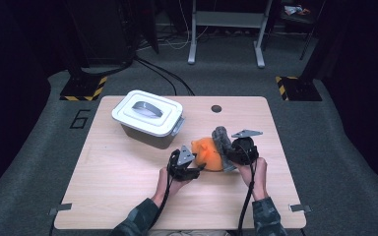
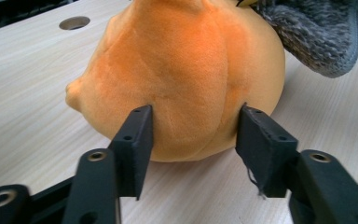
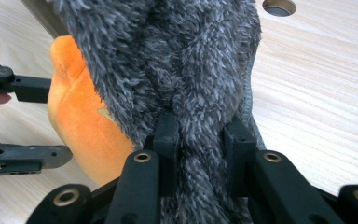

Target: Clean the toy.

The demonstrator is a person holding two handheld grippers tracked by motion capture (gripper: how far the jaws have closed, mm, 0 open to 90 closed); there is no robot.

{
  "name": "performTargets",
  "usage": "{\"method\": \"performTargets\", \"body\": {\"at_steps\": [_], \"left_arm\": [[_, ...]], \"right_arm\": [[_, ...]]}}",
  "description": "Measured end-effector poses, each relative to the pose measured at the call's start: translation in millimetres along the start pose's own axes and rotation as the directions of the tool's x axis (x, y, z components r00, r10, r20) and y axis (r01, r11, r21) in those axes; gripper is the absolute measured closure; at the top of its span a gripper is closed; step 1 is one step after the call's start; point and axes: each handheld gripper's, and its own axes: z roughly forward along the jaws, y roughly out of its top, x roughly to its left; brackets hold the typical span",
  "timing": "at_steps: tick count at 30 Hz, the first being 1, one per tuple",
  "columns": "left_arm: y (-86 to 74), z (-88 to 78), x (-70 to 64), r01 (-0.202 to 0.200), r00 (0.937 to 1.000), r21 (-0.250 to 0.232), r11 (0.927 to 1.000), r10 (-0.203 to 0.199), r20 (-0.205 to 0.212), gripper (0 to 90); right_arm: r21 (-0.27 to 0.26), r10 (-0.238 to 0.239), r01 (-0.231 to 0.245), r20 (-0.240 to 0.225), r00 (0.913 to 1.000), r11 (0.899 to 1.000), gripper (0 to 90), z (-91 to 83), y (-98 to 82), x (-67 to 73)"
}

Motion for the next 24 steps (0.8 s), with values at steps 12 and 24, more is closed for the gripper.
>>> {"method": "performTargets", "body": {"at_steps": [12,24], "left_arm": [[5.1,-1.5,0.4,0.021,0.9997,0.008,0.9997,-0.021,-0.011,81.8],[18.4,-9.6,-3.2,0.071,0.9972,-0.007,0.9974,-0.071,0.021,81.7]], "right_arm": [[-0.058,-0.009,0.010,0.026,0.9996,0.998,71.3,-11.4,1.9,3.2],[-0.083,-0.122,0.122,0.003,0.9925,0.989,70.6,-26.1,20.8,40.5]]}}
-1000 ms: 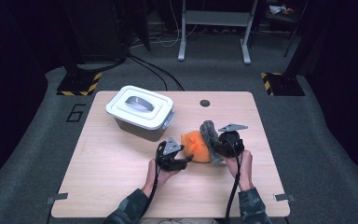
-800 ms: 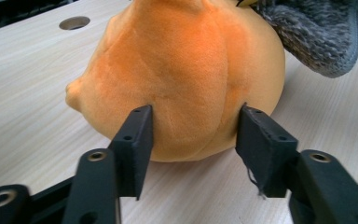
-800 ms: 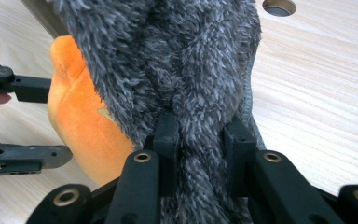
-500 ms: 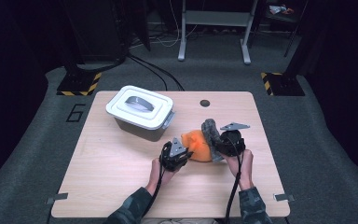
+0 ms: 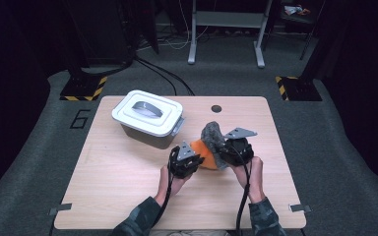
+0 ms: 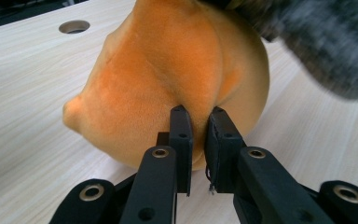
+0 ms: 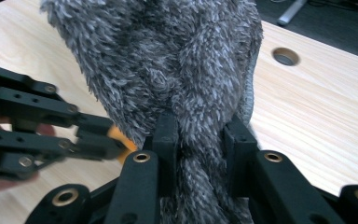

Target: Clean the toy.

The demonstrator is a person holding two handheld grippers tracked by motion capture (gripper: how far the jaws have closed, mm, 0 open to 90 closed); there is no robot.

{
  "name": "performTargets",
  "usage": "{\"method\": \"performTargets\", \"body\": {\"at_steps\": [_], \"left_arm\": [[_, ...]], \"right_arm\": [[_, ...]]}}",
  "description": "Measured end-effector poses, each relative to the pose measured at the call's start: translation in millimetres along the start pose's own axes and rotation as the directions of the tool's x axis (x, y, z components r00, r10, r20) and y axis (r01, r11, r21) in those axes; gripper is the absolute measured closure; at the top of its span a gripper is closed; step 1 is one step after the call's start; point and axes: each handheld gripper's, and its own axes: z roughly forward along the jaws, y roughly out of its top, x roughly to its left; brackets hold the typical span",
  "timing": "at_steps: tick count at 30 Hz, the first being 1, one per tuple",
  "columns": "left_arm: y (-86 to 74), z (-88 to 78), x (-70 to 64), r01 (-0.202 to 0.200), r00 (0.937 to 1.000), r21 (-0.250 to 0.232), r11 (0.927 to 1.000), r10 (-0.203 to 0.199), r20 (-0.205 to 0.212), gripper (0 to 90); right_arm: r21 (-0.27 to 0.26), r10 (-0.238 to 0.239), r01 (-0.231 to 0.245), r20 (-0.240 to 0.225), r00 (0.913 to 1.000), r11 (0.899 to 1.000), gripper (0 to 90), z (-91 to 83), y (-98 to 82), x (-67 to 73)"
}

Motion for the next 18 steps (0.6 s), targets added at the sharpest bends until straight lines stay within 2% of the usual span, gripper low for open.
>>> {"method": "performTargets", "body": {"at_steps": [1,3,6,9,10,11,14,18], "left_arm": [[0.1,-0.1,-1.1,-0.001,1.0000,-0.002,1.0000,0.001,0.002,81.7],[-0.2,0.3,-1.5,-0.007,1.0000,0.009,0.9999,0.007,0.004,81.7],[-2.5,2.1,0.4,0.009,0.9999,0.009,0.9999,-0.009,0.007,81.7],[-3.2,3.6,1.9,0.009,0.9999,0.015,0.9998,-0.009,0.012,81.5],[-3.4,3.7,2.2,0.011,0.9998,0.018,0.9998,-0.011,0.017,81.5],[-4.0,4.2,2.3,0.013,0.9998,0.017,0.9998,-0.013,0.015,81.5],[-4.6,5.1,2.9,0.015,0.9998,0.018,0.9997,-0.015,0.013,81.5],[-4.6,5.1,4.4,0.013,0.9998,0.018,0.9997,-0.014,0.014,81.5]], "right_arm": [[0.007,-0.015,0.015,-0.004,0.9999,1.000,70.5,3.2,0.8,2.3],[0.024,-0.014,0.014,0.015,0.9998,1.000,69.8,11.5,0.2,7.2],[0.035,-0.022,0.021,0.025,0.9994,0.999,67.8,18.7,-2.2,7.9],[0.043,-0.018,0.017,0.019,0.9997,0.999,59.0,24.6,-5.1,3.8],[0.043,-0.003,0.002,0.024,0.9997,0.999,54.9,26.2,-6.6,3.6],[0.042,-0.006,0.005,0.024,0.9997,0.999,54.2,27.3,-7.4,2.8],[0.027,-0.015,0.015,0.010,0.9998,1.000,55.5,29.1,-10.9,0.1],[-0.001,-0.028,0.028,0.000,0.9996,1.000,64.7,28.9,-14.4,-1.9]]}}
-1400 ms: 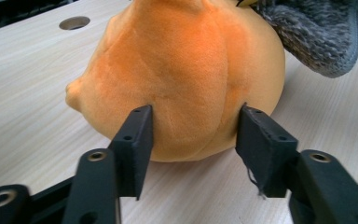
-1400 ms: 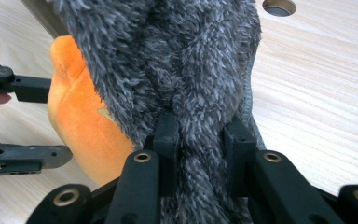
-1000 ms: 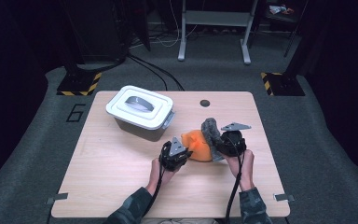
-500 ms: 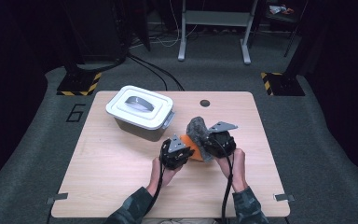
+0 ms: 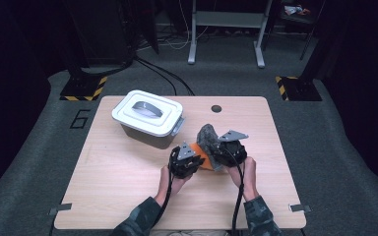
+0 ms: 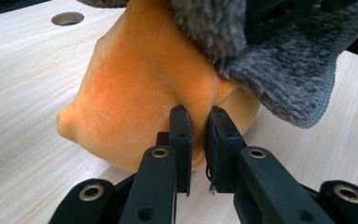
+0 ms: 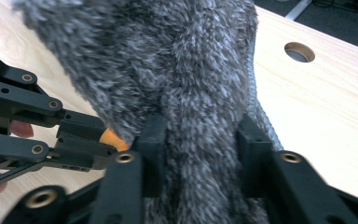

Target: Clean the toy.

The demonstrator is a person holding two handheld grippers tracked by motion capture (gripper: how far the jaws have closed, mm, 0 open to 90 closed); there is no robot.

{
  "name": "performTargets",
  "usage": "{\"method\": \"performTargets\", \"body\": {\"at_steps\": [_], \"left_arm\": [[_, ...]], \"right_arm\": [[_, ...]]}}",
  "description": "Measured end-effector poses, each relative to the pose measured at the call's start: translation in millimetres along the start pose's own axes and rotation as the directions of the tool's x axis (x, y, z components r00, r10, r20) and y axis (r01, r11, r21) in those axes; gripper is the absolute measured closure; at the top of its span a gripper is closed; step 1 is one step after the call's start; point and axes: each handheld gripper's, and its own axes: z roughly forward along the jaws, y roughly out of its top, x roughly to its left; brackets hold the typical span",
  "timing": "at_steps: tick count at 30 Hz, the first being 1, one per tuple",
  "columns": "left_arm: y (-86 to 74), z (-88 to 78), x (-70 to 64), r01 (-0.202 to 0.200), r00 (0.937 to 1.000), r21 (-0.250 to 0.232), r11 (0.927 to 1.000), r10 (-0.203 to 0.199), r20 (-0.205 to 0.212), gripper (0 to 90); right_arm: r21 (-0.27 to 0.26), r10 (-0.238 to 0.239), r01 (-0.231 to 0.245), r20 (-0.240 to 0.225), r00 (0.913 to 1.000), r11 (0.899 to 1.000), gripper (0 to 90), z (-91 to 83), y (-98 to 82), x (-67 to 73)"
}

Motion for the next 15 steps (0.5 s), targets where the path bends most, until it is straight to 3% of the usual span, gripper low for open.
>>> {"method": "performTargets", "body": {"at_steps": [9,15], "left_arm": [[1.1,1.0,-1.8,0.015,0.9999,-0.004,0.9999,-0.015,-0.001,81.7],[0.3,1.0,0.4,0.026,0.9997,-0.003,0.9997,-0.026,0.005,81.7]], "right_arm": [[-0.019,0.040,-0.040,0.018,0.9990,0.999,68.7,-8.8,-10.2,-11.6],[0.007,0.096,-0.096,0.045,0.9944,0.995,68.8,-9.9,-27.7,-32.0]]}}
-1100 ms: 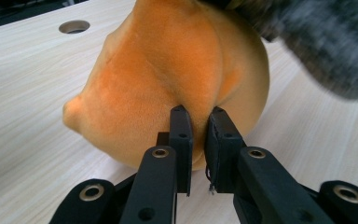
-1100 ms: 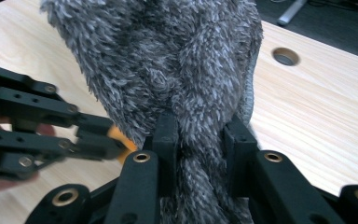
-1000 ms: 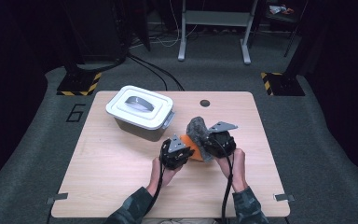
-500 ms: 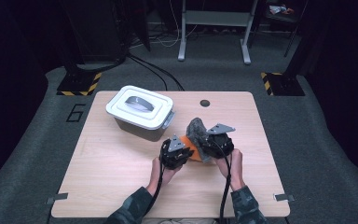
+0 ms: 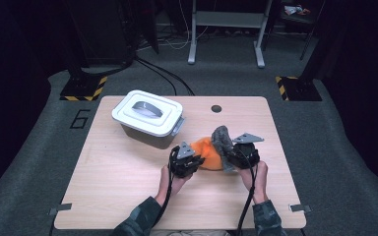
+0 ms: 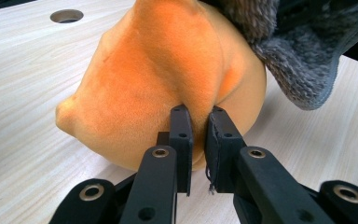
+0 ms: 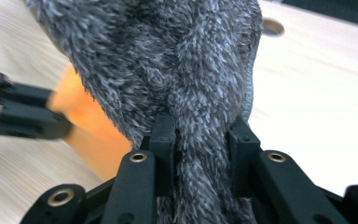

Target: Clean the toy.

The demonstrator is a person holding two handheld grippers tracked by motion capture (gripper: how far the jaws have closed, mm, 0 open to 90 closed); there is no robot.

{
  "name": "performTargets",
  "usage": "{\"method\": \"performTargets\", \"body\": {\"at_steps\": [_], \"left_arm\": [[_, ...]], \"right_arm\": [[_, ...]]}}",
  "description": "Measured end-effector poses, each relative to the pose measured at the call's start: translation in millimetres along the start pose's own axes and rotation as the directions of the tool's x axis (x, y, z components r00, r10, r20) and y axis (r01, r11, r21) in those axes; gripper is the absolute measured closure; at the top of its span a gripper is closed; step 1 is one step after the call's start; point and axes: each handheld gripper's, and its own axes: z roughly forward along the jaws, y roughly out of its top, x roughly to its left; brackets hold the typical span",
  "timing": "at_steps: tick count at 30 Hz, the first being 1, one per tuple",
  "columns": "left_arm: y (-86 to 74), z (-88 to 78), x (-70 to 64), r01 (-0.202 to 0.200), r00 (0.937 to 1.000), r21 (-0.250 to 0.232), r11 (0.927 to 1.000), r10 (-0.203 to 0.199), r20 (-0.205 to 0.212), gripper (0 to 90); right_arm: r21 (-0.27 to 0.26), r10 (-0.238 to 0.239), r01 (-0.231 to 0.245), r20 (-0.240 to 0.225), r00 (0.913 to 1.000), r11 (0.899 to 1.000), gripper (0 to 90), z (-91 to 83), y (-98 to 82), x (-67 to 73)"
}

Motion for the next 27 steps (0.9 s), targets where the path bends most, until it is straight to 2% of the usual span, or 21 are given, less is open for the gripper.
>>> {"method": "performTargets", "body": {"at_steps": [5,7,10,15,16,20,23,27], "left_arm": [[-0.6,0.0,0.9,0.002,1.0000,0.000,1.0000,-0.002,-0.002,81.7],[-1.5,0.1,1.7,0.008,1.0000,-0.005,1.0000,-0.008,-0.004,81.8],[-2.8,0.1,3.7,0.010,0.9999,-0.005,0.9999,-0.010,-0.001,81.7],[-4.2,0.5,5.0,0.017,0.9999,-0.010,0.9998,-0.017,-0.002,81.8],[-4.6,0.7,5.0,0.020,0.9998,-0.014,0.9997,-0.020,-0.003,81.9],[-5.7,1.1,5.3,0.027,0.9996,-0.018,0.9995,-0.027,0.001,82.1],[-5.5,0.8,5.3,0.023,0.9997,-0.015,0.9996,-0.023,0.000,82.1],[-5.6,0.2,5.6,0.023,0.9997,-0.012,0.9997,-0.023,-0.002,82.0]], "right_arm": [[0.032,0.064,-0.064,0.014,0.9978,0.997,68.9,5.9,-13.3,-16.8],[0.056,0.076,-0.078,0.028,0.9967,0.995,69.0,9.5,-18.3,-22.5],[0.077,0.108,-0.109,0.023,0.9939,0.991,69.3,17.1,-26.0,-27.7],[0.113,0.119,-0.120,0.021,0.9927,0.986,69.4,29.0,-32.2,-33.5],[0.134,0.138,-0.140,0.018,0.9902,0.981,69.4,32.6,-32.3,-32.8],[0.171,0.133,-0.134,0.019,0.9909,0.976,69.6,44.3,-35.7,-35.3],[0.195,0.153,-0.155,0.022,0.9879,0.968,70.2,50.7,-40.5,-34.9],[0.191,0.146,-0.148,0.026,0.9890,0.970,70.8,52.6,-42.7,-33.8]]}}
